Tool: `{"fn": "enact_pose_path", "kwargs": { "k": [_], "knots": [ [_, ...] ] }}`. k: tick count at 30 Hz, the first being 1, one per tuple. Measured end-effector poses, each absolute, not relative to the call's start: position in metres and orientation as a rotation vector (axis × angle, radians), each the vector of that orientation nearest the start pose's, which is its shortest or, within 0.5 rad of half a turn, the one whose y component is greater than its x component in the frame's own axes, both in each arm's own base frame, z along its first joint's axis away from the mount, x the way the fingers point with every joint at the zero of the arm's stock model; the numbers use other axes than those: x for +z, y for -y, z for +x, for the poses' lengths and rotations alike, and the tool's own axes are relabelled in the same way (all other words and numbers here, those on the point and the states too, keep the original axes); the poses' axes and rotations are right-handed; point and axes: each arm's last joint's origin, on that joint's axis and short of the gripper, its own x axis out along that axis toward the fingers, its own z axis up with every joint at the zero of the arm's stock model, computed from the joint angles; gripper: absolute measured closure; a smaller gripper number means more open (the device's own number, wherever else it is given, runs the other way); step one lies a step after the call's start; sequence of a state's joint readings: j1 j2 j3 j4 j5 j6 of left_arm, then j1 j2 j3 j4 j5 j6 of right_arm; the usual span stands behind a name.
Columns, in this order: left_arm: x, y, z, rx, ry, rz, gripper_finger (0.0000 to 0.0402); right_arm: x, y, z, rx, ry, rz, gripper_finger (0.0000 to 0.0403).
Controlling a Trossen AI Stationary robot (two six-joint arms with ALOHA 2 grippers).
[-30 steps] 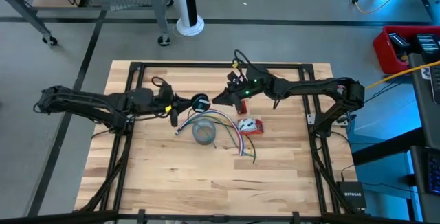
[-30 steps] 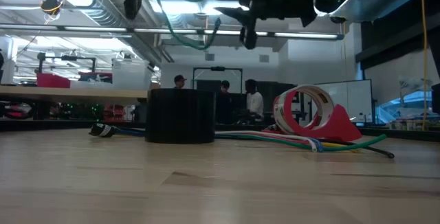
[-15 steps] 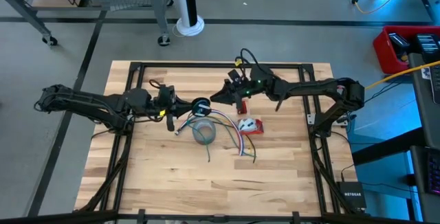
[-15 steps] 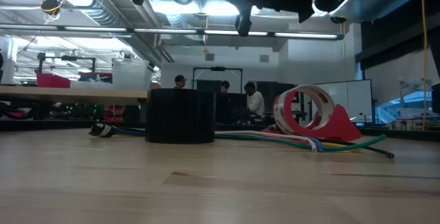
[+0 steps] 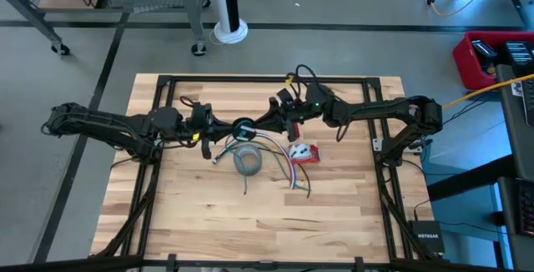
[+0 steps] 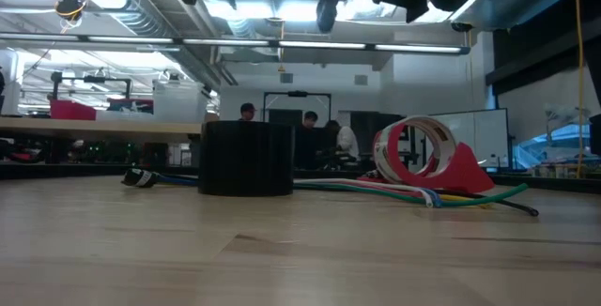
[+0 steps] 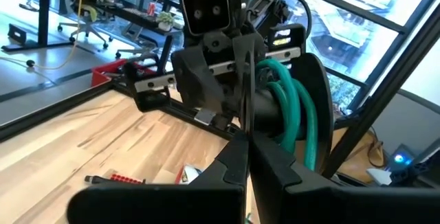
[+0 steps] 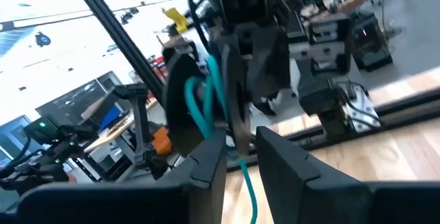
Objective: Coil cords
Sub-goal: Coil the green wire onto the black spool
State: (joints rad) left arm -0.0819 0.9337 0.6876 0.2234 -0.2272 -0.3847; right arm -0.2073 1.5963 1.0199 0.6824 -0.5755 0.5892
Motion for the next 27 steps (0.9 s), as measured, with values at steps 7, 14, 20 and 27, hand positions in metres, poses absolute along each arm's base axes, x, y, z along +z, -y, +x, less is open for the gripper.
{"fn": "enact_pose_path", "kwargs": {
  "k": [7,14,20,27],
  "knots": [
    [0.312,0.011,0.211,0.146,0.01,-0.381,0.0401,0.297,0.058,0.352,0.388,0.022,0.528,0.0317],
    [0.311,0.011,0.212,0.147,0.007,-0.381,0.0401,0.299,0.058,0.351,0.392,0.038,0.522,0.0317],
    [0.31,0.012,0.22,0.126,0.026,-0.371,0.0401,0.301,0.058,0.351,0.399,0.059,0.516,0.0317],
    [0.312,0.013,0.222,0.1,0.044,-0.349,0.0401,0.301,0.058,0.351,0.4,0.055,0.519,0.0338]
  ]
}}
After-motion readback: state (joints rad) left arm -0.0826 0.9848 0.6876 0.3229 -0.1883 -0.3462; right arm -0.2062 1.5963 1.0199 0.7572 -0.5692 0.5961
